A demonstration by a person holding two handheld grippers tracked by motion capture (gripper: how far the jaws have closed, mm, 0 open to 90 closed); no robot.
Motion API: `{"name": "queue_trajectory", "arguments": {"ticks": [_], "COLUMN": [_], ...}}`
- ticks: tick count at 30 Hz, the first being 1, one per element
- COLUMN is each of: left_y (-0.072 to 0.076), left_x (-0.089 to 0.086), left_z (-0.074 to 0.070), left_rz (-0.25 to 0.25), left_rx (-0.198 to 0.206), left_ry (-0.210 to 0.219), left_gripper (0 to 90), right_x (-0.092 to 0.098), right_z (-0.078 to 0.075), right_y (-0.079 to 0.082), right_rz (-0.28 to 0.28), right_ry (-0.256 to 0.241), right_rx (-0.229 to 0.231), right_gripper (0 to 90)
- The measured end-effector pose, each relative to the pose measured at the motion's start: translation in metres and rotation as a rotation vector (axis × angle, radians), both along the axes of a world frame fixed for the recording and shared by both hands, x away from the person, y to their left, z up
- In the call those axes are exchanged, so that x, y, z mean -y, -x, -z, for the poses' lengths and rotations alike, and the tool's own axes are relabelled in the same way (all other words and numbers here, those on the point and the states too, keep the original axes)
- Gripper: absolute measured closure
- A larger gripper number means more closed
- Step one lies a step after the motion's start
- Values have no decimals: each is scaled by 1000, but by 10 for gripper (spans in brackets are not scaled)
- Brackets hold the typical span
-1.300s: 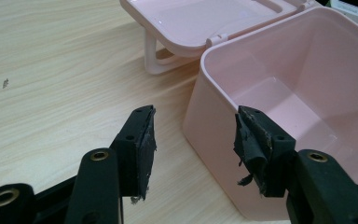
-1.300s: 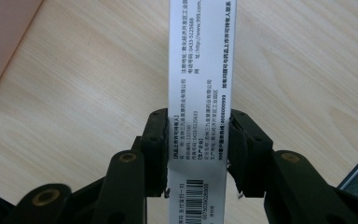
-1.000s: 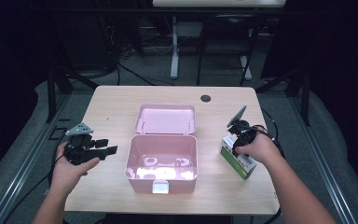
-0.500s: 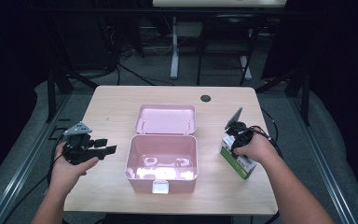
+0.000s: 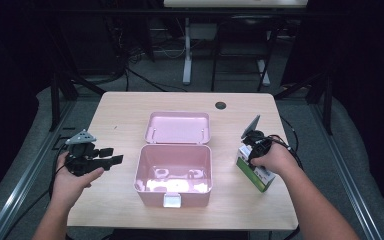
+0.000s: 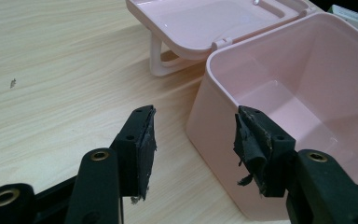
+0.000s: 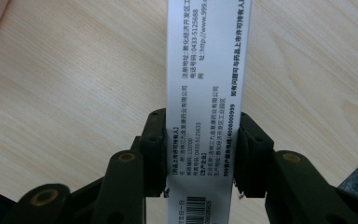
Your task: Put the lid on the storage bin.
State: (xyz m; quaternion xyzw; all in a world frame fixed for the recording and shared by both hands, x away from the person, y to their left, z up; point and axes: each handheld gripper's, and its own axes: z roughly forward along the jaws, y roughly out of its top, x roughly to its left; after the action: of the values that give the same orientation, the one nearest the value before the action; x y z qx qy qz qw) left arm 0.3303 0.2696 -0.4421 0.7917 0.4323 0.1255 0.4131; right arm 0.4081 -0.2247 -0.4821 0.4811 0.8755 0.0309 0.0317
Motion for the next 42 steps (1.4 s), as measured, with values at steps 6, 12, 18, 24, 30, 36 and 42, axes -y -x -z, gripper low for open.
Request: {"name": "queue_trajectory", "arguments": {"ticks": [6,12,18,24,30,36,42], "left_y": [0,0,0,0,0,0,-1], "left_x": [-1,-1,-1,-1,-1,-1,0], "left_z": [-1,0,0,0,1,1,1], "left_rz": [0,-2,-5,2,0,2,4], "left_rx": [2,1,-1,-4,-3,-3,-7], "left_ry": [-1,1,2,-1,0,-1,-5], "left_gripper": [480,479,480,480,480,479,480], "right_x": [0,-1,0,0,-2,-8,-13], "right_z": [-1,-2,-6,-13,-22,-30,-38], "right_y": [0,1,2,5,7,9,12], "right_rz": [2,-4,-5,-9,-19,-41,-56], "right_ry": [1,8,14,15,16,24,23], "right_rx": [0,-9,-8,-4,-1,-5,-6], "right_gripper": [611,612,613,613,613,614,614]}}
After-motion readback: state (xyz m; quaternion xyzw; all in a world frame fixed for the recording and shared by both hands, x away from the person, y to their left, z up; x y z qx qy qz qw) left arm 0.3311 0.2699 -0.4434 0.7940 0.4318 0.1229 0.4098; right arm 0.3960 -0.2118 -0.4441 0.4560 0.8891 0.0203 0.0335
